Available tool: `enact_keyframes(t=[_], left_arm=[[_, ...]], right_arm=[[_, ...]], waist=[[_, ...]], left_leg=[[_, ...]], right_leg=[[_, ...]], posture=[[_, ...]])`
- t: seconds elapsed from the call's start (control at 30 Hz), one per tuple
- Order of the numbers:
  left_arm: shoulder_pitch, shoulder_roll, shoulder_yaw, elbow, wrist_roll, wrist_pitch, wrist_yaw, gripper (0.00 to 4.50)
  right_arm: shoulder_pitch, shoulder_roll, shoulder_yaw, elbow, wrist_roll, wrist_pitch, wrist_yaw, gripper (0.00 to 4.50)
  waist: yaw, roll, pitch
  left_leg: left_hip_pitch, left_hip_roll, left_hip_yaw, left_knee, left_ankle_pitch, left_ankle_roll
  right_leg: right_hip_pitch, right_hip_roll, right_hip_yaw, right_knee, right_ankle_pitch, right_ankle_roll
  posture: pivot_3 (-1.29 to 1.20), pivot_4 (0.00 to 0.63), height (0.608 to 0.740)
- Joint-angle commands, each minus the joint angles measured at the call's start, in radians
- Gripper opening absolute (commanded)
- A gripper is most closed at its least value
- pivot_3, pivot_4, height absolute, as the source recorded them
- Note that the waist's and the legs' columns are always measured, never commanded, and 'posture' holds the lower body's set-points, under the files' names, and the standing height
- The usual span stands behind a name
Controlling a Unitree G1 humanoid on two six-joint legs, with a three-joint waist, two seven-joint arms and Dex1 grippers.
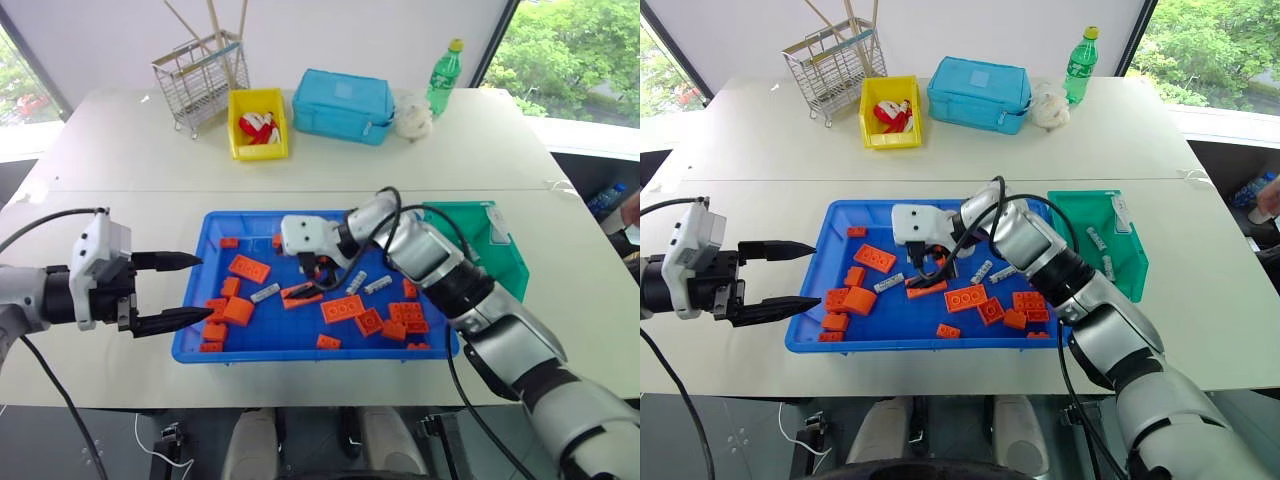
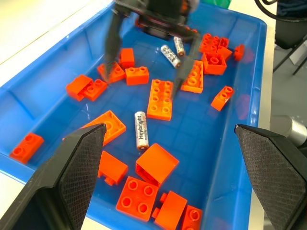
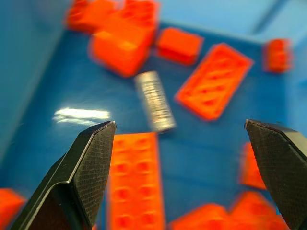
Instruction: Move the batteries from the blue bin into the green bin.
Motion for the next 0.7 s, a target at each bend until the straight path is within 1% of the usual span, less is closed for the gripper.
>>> enact_keyframes(t=[0.03, 0.07, 0.13, 0.2, 0.3, 0.43, 0.67, 0.7], left_arm=[[-0.013, 0.01, 0.033, -0.017, -0.016, 0.0, 0.005, 4.5], [-0.016, 0.012, 0.033, -0.014, -0.016, 0.0, 0.003, 4.5], [-0.02, 0.015, 0.034, -0.01, -0.016, 0.001, 0.0, 4.5], [-0.023, 0.017, 0.033, -0.007, -0.013, 0.001, -0.001, 4.5], [-0.02, 0.017, 0.037, -0.011, -0.015, 0.003, -0.001, 4.5], [-0.015, 0.014, 0.04, -0.016, -0.015, 0.004, 0.002, 4.5], [-0.007, 0.007, 0.044, -0.02, -0.015, 0.002, 0.009, 4.5], [-0.008, 0.006, 0.042, -0.02, -0.015, 0.001, 0.01, 4.5]], right_arm=[[0.009, 0.029, 0.002, -0.031, -0.007, 0.026, -0.006, 4.42], [0.012, 0.043, 0.0, -0.025, -0.008, 0.036, -0.014, 4.19], [0.017, 0.06, -0.003, -0.017, -0.01, 0.046, -0.022, 3.58], [0.016, 0.085, -0.003, 0.004, -0.016, 0.053, -0.04, 2.64], [0.011, 0.117, -0.008, 0.039, -0.022, 0.065, -0.062, 2.64], [0.018, 0.123, 0.005, 0.064, -0.041, 0.056, -0.065, 2.64], [0.016, 0.13, 0.038, 0.146, -0.096, -0.025, -0.063, 2.64], [0.012, 0.132, 0.041, 0.158, -0.101, -0.038, -0.06, 2.1]], waist=[[0.001, 0.0, 0.0], [0.001, 0.0, 0.0], [0.001, 0.0, 0.0], [0.001, 0.0, 0.0], [0.001, 0.0, 0.0], [0.003, 0.0, 0.0], [0.001, 0.0, 0.0], [0.0, 0.0, 0.0]], left_leg=[[0.0, 0.0, 0.0, 0.0, 0.0, 0.0], [0.0, 0.0, 0.0, 0.0, 0.0, 0.0], [0.0, 0.0, 0.0, 0.0, 0.0, 0.0], [0.0, 0.0, 0.0, 0.0, 0.0, 0.0], [0.0, 0.0, 0.0, 0.0, 0.0, 0.0], [0.0, 0.0, 0.0, 0.0, 0.0, 0.0], [0.0, 0.0, 0.0, 0.0, 0.0, 0.0], [0.0, 0.0, 0.0, 0.0, 0.0, 0.0]], right_leg=[[0.0, 0.0, 0.0, 0.0, 0.0, 0.0], [0.0, 0.0, 0.0, 0.0, 0.0, 0.0], [0.0, 0.0, 0.0, 0.0, 0.0, 0.0], [0.0, 0.0, 0.0, 0.0, 0.0, 0.0], [0.0, 0.0, 0.0, 0.0, 0.0, 0.0], [0.0, 0.0, 0.0, 0.0, 0.0, 0.0], [0.0, 0.0, 0.0, 0.0, 0.0, 0.0], [0.0, 0.0, 0.0, 0.0, 0.0, 0.0]], posture=[[0.0, 0.15, 0.736], [0.0, 0.15, 0.736], [0.0, 0.15, 0.736], [0.0, 0.15, 0.736], [0.0, 0.15, 0.736], [0.0, 0.15, 0.736], [0.0, 0.15, 0.736], [0.0, 0.15, 0.736]])
